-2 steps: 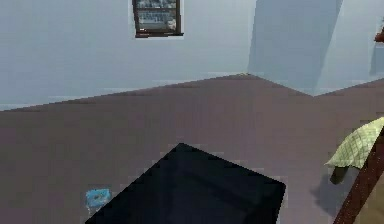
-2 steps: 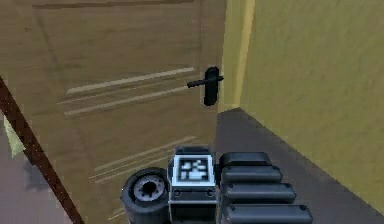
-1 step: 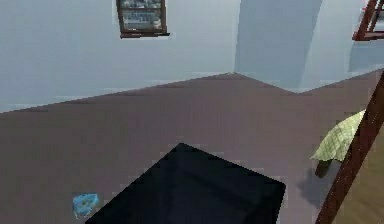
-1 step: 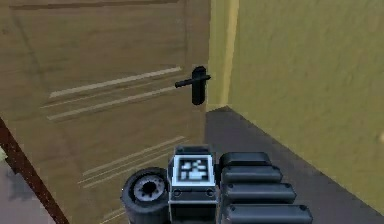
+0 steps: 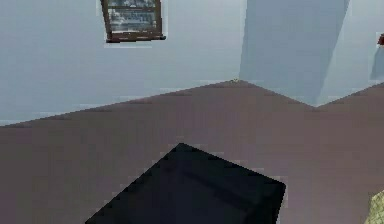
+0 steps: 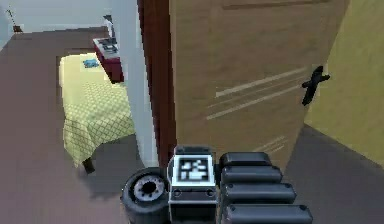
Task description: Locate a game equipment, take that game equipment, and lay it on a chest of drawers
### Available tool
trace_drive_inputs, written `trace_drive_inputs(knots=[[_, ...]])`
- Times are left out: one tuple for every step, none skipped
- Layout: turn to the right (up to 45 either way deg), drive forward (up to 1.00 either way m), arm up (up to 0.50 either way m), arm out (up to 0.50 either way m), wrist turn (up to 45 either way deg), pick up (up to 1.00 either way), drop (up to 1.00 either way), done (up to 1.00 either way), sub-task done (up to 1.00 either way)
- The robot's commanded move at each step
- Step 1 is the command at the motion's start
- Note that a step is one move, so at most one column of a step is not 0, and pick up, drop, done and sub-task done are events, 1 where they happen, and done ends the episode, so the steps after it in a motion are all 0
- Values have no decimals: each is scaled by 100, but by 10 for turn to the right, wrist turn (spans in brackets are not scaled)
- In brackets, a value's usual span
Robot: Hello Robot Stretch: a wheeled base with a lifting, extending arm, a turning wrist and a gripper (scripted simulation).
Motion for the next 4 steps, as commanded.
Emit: trace_drive_inputs(knots=[[240, 0, 0, 0, 0, 0, 0, 0, 0], [0, 100, 0, 0, 0, 0, 0, 0, 0], [0, 40, 0, 0, 0, 0, 0, 0, 0], [330, 0, 0, 0, 0, 0, 0, 0, 0]])
